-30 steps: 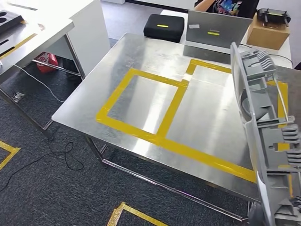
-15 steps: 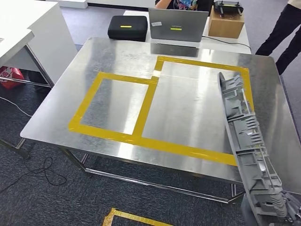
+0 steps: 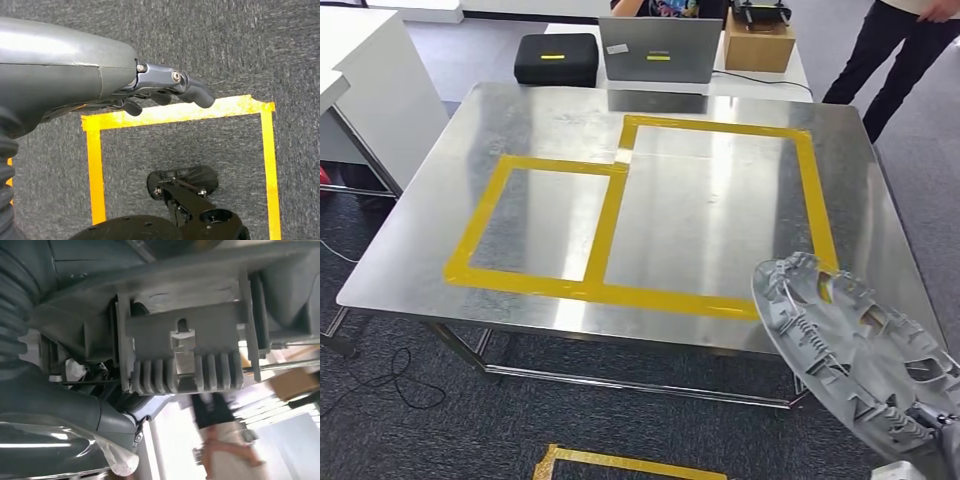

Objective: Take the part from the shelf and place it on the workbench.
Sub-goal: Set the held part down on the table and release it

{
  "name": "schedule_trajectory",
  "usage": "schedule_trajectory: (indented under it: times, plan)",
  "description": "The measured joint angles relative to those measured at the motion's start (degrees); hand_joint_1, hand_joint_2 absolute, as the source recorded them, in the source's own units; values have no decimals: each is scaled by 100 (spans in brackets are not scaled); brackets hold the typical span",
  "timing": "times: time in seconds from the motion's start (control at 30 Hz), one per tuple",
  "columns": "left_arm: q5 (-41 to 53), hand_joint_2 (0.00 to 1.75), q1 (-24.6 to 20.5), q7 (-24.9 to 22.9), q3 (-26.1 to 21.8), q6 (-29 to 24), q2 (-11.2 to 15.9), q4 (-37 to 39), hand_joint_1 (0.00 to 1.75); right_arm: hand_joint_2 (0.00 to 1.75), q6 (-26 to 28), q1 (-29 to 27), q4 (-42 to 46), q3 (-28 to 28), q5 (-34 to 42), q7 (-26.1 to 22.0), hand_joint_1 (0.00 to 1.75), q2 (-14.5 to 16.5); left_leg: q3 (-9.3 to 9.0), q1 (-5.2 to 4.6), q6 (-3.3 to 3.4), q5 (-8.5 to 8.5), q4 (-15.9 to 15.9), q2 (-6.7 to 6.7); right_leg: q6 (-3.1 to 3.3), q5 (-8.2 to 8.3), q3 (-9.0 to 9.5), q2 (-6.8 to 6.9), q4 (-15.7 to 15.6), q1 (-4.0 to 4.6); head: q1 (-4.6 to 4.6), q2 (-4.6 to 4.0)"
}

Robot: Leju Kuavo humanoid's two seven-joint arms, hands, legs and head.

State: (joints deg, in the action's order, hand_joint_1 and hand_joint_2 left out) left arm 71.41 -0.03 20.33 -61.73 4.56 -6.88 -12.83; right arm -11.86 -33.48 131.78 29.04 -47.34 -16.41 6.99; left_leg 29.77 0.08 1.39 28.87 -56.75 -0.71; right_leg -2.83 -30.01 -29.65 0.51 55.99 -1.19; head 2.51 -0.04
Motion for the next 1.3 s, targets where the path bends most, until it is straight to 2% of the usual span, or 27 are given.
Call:
schedule_trajectory:
  times: [0.1, 0.27, 0.47, 0.57, 0.67, 0.73, 0.83, 0.93, 1.0, 1.07, 1.13, 1.2, 1.3]
  plan:
    - [7, 175, 11, 0, -19, 20, 29, 0, 0, 175, -262, 319, -143, 713, -135, -46, 175, 187, 5, -13, 67, 4, -13, 1, 4, 19, 2, -6, -8, 8, -4, 0]
    - [52, 175, 8, 0, -38, 45, 39, 0, 0, 175, -641, 759, -361, 1494, -343, -63, 175, 303, 0, 2, -19, -64, 35, 1, 56, 44, 25, -13, 8, 25, -6, 0]
    - [98, 175, 5, -5, -78, 50, 49, 0, 0, 175, -887, 1075, -590, 1919, -674, -7, 175, 307, 4, 14, -86, -68, 49, 0, 82, 40, 21, -21, 15, 39, -3, 0]
    - [173, 175, -7, -13, -81, 59, 57, 0, 0, 175, -1035, 1380, -943, 2049, -999, 255, 175, 1, 14, 14, -101, -65, 46, -3, 84, 41, 15, -28, 15, 40, -3, 0]
    - [249, 175, -33, -13, -80, 70, 76, 0, 0, 175, -963, 1704, -1511, 1999, -1237, 711, 175, -586, 22, 9, -102, -63, 33, -8, 79, 46, 8, -27, 14, 31, 0, 0]
    - [298, 175, -50, -14, -80, 76, 92, 0, 0, 175, -771, 1890, -1985, 1797, -1293, 1107, 175, -1083, 37, -2, -95, -71, 27, -8, 67, 64, 14, -27, 14, 18, -1, 0]
    - [370, 175, -80, -23, -80, 81, 120, 0, 0, 175, -404, 2170, -2782, 1183, -1311, 1718, 175, -1912, 70, -19, -77, -90, 21, -11, 49, 96, -8, -36, 15, 4, 0, 0]
    - [436, 175, -122, -50, -80, 84, 144, 0, 0, 175, -90, 2647, -3585, 328, -1459, 2206, 175, -2647, 86, -27, -70, -100, 18, -27, 41, 118, -33, -60, 15, -4, -1, 0]
    - [475, 175, -157, -73, -80, 89, 158, 0, 0, 175, 83, 3173, -4184, -365, -1691, 2422, 175, -3061, 88, -28, -70, -109, 17, -41, 41, 130, -42, -75, 15, -3, -1, 0]
    - [505, 175, -189, -99, -80, 106, 164, 0, 0, 175, 221, 3794, -4796, -1057, -1975, 2536, 175, -3333, 88, -27, -70, -121, 16, -46, 41, 142, -48, -82, 15, -1, -1, 0]
    - [519, 175, -212, -125, -79, 124, 167, 0, 0, 175, 356, 4450, -5418, -1755, -2290, 2620, 175, -3466, 88, -25, -70, -134, 15, -48, 43, 153, -57, -85, 16, 0, -2, 0]
    - [521, 175, -226, -138, -79, 134, 169, 0, 0, 175, 463, 5030, -5950, -2380, -2540, 2714, 175, -3505, 88, -20, -73, -145, 15, -49, 49, 162, -64, -88, 18, 4, -2, 0]
    - [521, 175, -232, -145, -79, 142, 171, 0, 0, 175, 551, 5590, -6443, -3032, -2655, 2801, 175, -3515, 87, -12, -79, -150, 14, -50, 53, 165, -67, -87, 20, 9, -3, 0]
